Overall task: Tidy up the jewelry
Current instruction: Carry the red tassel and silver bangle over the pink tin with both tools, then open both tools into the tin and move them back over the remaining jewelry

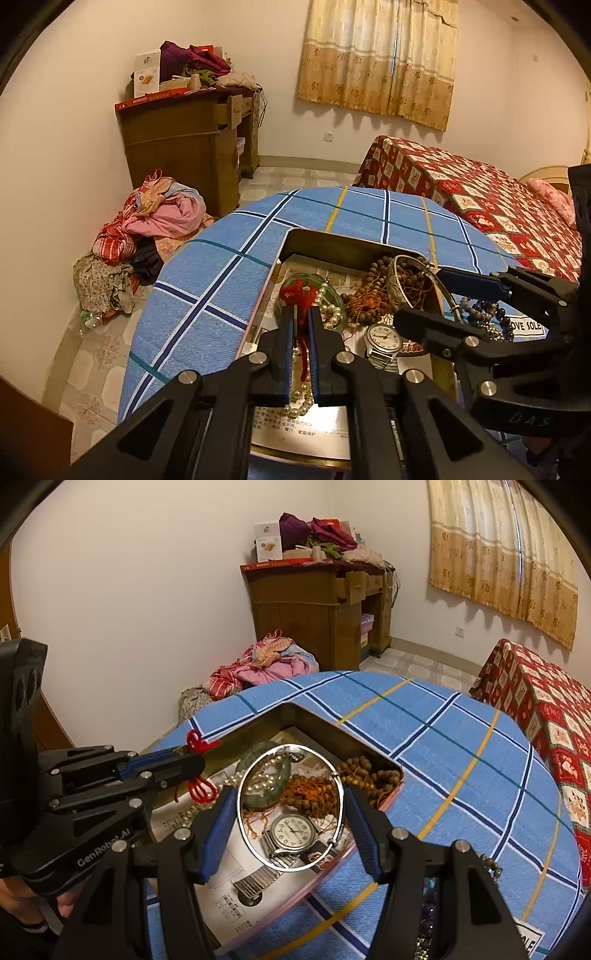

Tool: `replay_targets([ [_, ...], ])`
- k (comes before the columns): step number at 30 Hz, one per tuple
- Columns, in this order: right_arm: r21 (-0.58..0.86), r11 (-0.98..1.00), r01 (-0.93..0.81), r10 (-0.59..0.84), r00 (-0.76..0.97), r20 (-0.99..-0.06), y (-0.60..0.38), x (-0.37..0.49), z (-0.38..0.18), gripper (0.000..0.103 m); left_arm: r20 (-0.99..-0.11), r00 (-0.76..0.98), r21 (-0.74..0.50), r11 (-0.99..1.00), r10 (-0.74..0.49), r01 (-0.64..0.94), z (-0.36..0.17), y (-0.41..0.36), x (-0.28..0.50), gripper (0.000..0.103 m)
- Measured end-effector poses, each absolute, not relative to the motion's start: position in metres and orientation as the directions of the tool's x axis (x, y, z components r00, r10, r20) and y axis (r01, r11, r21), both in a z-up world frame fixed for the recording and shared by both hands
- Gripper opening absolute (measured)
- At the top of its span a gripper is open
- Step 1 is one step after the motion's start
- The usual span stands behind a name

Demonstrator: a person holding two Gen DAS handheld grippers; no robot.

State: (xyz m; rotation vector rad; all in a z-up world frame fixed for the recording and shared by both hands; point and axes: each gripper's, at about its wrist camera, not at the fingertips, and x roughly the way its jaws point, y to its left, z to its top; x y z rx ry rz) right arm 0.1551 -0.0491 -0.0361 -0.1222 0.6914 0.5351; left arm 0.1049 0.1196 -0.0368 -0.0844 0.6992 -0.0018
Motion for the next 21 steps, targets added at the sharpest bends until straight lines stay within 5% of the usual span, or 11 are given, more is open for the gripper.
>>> replay_targets([
  [21,0.063,0.861,-0.504,0.411,0.618,-0.67,-0.044,0.161,-0.049,0.062,-0.658,0.753,-0.064,0.998,-0.023,-0.025,-0.044,0.119,0.109,0.006],
])
